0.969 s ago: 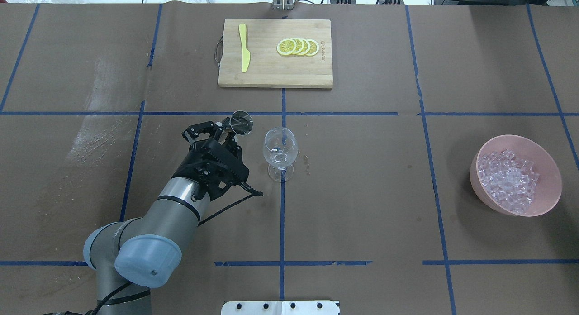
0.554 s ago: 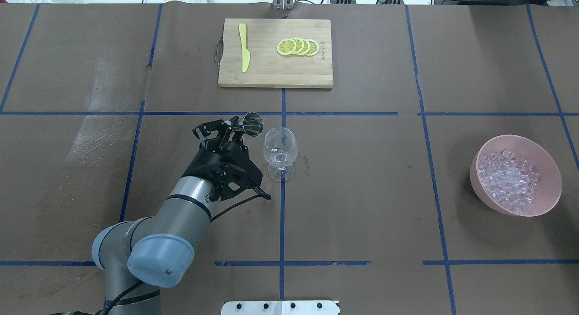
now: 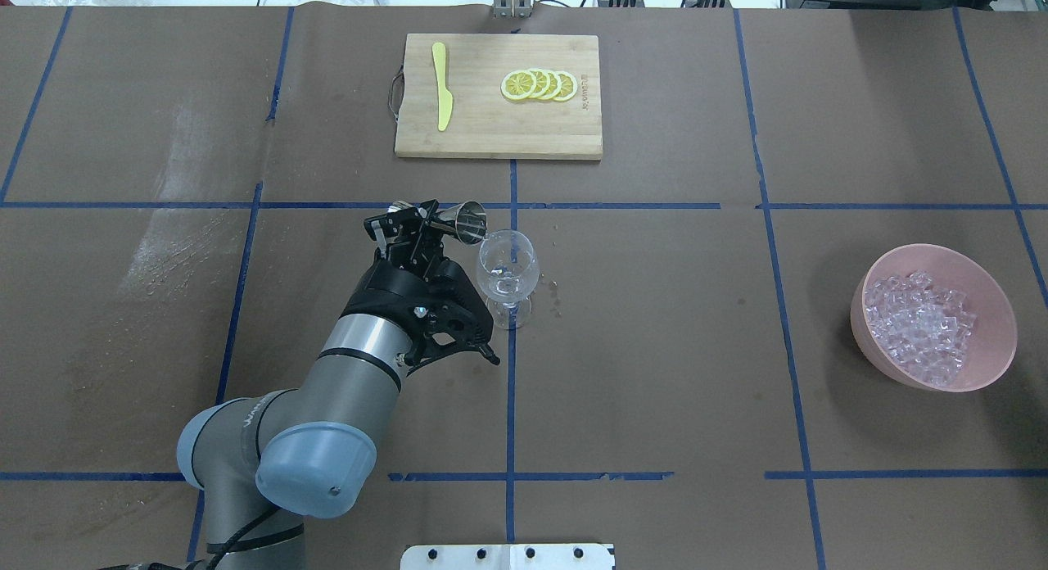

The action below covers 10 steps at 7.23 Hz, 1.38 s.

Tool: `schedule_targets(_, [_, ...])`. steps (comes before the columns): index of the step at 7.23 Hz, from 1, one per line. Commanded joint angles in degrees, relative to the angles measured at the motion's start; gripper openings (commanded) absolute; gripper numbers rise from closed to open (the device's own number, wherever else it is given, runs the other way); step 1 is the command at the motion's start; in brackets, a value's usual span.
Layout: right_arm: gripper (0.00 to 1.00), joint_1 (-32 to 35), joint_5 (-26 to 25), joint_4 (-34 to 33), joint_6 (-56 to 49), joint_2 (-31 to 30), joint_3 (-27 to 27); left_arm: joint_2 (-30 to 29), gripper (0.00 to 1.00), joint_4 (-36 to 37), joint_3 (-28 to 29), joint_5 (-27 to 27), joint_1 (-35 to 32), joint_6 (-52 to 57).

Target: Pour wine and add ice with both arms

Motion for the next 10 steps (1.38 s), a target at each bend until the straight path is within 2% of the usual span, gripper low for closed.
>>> schedule_targets(1, [1.0,0.01,0.0,0.0,0.0,-0.1,0.0,-0.65,0.0,0.07,0.09,3.25,0.0,9.02])
schedule_targets(3, [1.0,0.01,0.09,0.0,0.0,-0.36,0.0,-0.92,0.0,-0.02,0.0,3.71,0.09,14.4])
schedule_targets(8, [1.0,0.01,0.09,0.0,0.0,-0.72,0.0,-1.71,0.0,-0.28,0.09,9.59,0.7,28.71])
schedule_targets(10, [1.0,0.01,0.09,0.0,0.0,-0.8,0.0,-2.77,0.0,-0.28,0.44,9.95,1.05,33.83])
